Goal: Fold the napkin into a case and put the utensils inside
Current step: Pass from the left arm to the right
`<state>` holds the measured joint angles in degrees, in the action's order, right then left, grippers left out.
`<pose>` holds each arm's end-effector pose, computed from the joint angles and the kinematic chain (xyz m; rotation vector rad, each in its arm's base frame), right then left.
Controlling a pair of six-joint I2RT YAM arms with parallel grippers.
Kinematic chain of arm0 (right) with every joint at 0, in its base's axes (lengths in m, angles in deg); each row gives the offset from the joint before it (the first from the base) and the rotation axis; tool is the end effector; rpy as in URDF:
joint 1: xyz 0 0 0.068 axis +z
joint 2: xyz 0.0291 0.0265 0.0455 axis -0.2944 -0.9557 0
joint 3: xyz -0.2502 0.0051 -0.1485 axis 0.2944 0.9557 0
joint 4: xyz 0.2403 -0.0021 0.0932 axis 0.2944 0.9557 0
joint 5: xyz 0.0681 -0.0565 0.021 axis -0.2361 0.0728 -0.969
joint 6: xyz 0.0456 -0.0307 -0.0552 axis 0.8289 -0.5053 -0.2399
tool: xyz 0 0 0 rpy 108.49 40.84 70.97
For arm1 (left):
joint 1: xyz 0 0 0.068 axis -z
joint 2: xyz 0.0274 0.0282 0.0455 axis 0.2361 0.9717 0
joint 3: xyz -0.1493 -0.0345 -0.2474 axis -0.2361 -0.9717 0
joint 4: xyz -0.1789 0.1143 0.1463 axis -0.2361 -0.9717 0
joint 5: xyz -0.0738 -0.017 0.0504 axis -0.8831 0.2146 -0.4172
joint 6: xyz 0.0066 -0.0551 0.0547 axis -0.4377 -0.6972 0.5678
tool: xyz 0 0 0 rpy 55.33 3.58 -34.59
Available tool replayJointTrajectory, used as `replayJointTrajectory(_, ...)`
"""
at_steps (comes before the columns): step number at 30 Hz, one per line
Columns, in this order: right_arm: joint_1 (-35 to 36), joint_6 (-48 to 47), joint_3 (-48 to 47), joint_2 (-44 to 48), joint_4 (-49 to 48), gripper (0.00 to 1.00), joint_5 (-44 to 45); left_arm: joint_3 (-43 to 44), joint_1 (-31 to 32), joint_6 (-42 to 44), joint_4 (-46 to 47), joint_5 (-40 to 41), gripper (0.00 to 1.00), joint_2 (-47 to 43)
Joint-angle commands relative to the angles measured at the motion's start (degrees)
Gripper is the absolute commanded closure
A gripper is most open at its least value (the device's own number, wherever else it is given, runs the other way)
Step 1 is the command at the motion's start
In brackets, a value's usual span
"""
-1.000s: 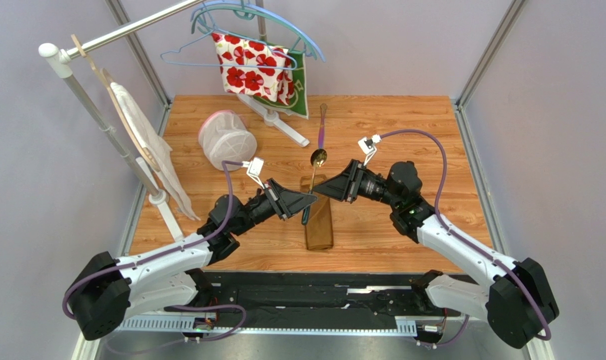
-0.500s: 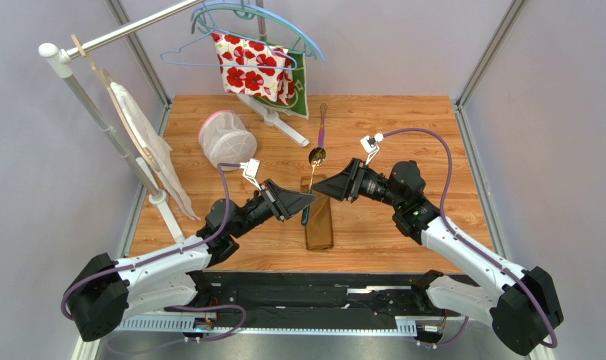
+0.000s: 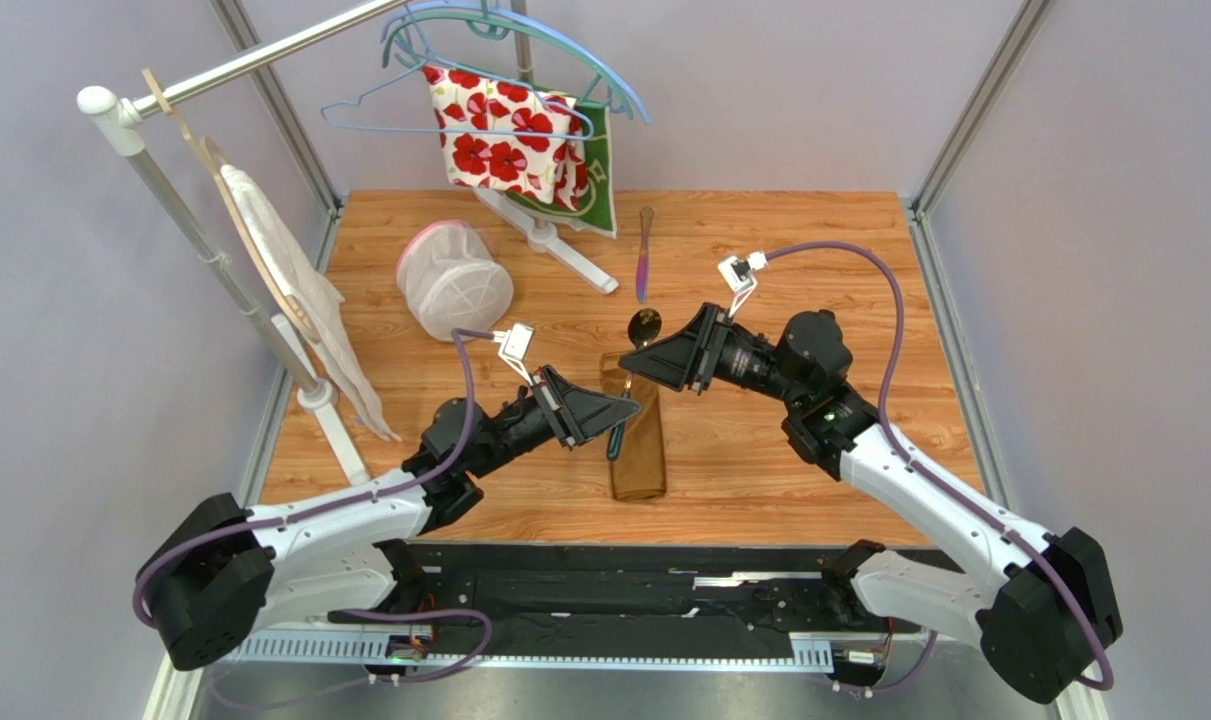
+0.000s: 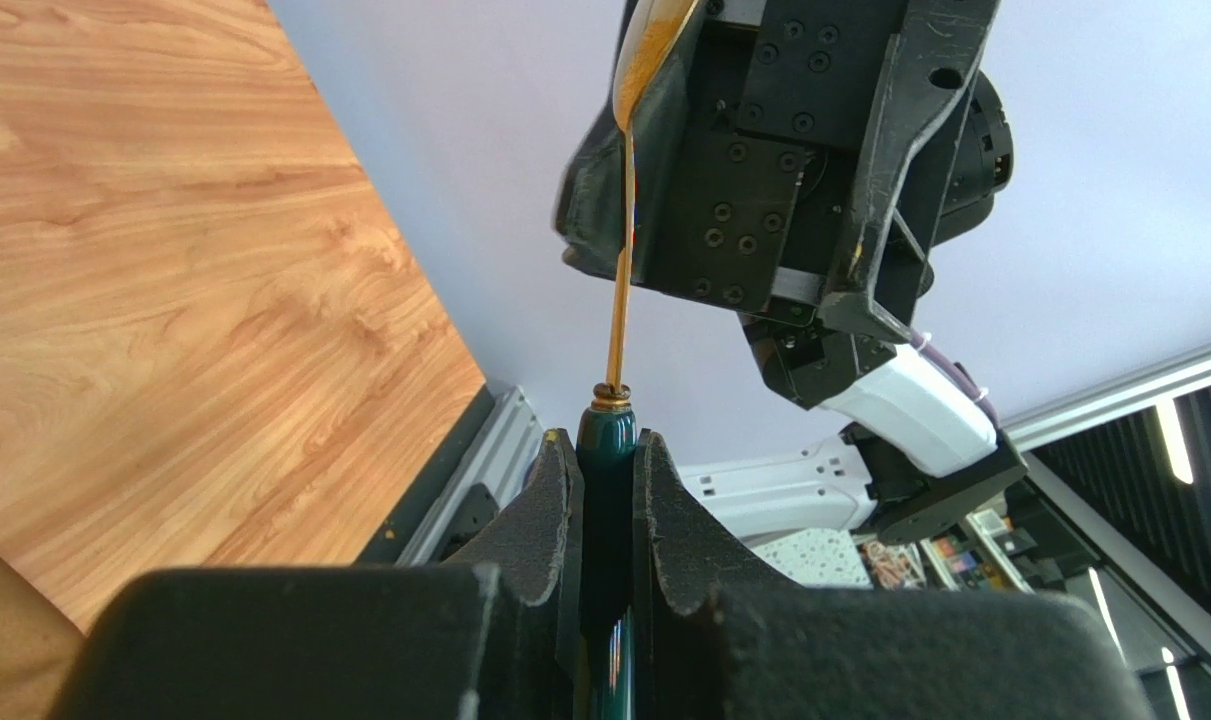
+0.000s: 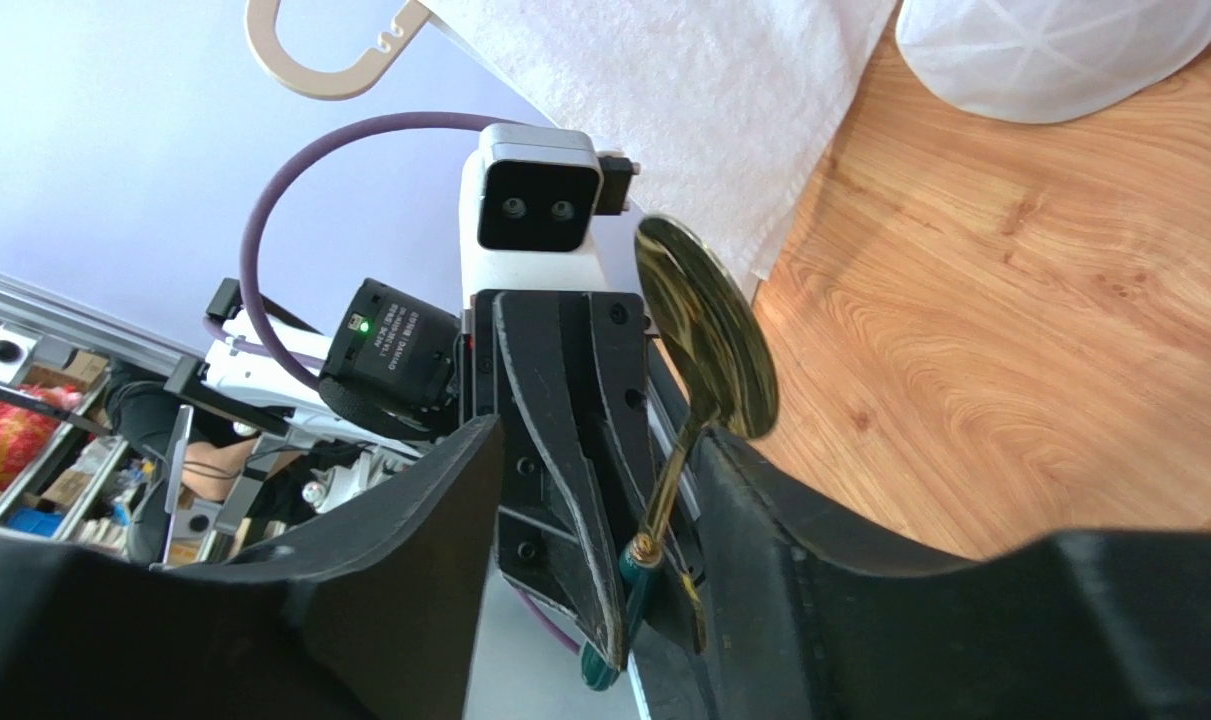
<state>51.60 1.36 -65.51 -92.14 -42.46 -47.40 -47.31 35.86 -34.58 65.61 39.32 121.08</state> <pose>0.1916 0.1761 0.3431 -0.2575 1.7849 1.5946 0.1460 -0.1924 0.2843 -0.0731 1.6466 -1.8220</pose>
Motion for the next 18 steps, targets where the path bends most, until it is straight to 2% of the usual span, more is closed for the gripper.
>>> replayJointTrajectory(1, 0.76, 2.87, -1.01, -2.89, -7.91, 0.5, -2.54, 0.02, 0.14, -1.63, 5.39, -1.52, 1.0, 1.47)
replayJointTrajectory(5, 1.73, 3.5, 0.05, -4.13, -9.43, 0.63, -2.54, -0.34, 0.14, -1.63, 6.36, -0.91, 1.0, 1.3)
replayJointTrajectory(6, 1.73, 3.41, 0.05, -4.31, -9.35, 0.82, -2.8, -0.34, 0.14, -1.02, 6.36, -1.08, 1.0, 0.95)
replayJointTrajectory(7, 1.73, 2.97, -0.38, -4.48, -8.56, 0.97, -3.24, -0.25, 0.14, -0.67, 5.93, -1.17, 1.0, 0.77)
replayJointTrajectory(8, 1.64, 1.66, -1.17, -4.57, -5.94, 1.0, -3.5, 0.45, -0.29, -0.23, 4.45, -4.39, 0.97, 0.51)
replayJointTrajectory(9, 1.73, -2.26, -2.22, -4.05, -1.92, 1.0, -2.72, 1.41, -1.95, 1.34, 1.73, -7.21, 0.85, -0.8)
replayJointTrajectory(10, 1.64, -4.48, -3.89, -3.87, 4.04, 1.0, -2.8, 2.9, -3.19, 3.71, -10.74, -10.72, 0.5, -1.86)
replayJointTrajectory(11, 1.47, -5.98, -4.51, -3.78, 6.36, 1.0, -3.93, 8.14, -3.98, 13.04, -19.56, -15.28, 0.43, -4.74)
replayJointTrajectory(13, 0.77, -8.98, -5.65, -4.3, 10.76, 1.0, -6.39, 13.61, -4.16, 21.89, -38.18, -14.19, 0.41, -8.44)
replayJointTrajectory(15, 0.85, -10.21, -6.36, -5.36, 12.09, 1.0, -11.73, 15.74, -5.04, 28.67, -44.49, -10.41, 0.39, -13.1)
replayJointTrajectory(18, 0.85, -12.14, -6.19, -5.72, 14.9, 1.0, -15.28, 22.93, -7.67, 35.45, -56.36, -10.58, 0.36, -12.86)
